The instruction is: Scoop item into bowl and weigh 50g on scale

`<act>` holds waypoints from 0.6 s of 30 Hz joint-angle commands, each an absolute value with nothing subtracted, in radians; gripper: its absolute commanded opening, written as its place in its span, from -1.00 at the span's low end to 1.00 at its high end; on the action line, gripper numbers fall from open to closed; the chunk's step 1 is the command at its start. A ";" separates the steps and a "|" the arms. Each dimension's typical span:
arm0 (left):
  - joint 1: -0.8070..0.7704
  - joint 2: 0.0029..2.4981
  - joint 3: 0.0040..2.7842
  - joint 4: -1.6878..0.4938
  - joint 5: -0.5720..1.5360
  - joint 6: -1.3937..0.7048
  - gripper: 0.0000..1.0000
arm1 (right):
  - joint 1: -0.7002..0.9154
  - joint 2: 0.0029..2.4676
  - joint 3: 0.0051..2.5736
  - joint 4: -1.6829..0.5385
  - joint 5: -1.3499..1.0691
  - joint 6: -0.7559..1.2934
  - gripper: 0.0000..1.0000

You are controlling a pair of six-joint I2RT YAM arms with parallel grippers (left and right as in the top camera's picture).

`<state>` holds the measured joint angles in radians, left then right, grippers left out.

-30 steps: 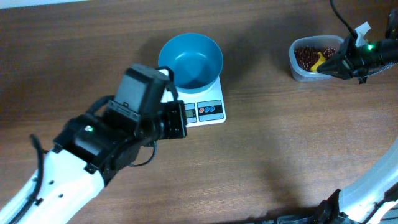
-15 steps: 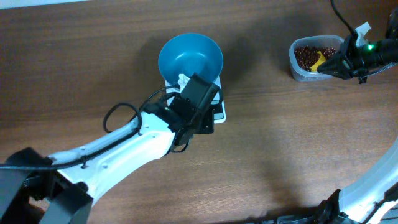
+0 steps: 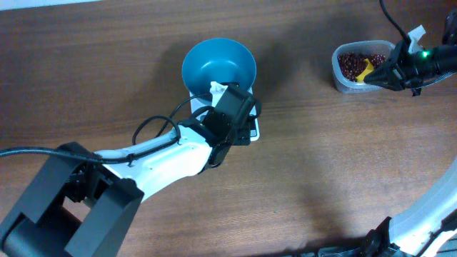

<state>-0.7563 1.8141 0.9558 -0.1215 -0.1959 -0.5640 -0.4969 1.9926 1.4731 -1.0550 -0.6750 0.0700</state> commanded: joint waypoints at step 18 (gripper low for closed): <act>-0.759 1.194 0.971 -0.463 -0.425 -0.517 -0.93 | -0.492 2.011 1.462 -1.013 -0.696 0.057 -0.92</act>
<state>-0.7582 1.2686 0.9653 -0.4168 -0.1944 -0.5308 -0.4969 1.9926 1.4712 -1.0241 -0.6765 0.0708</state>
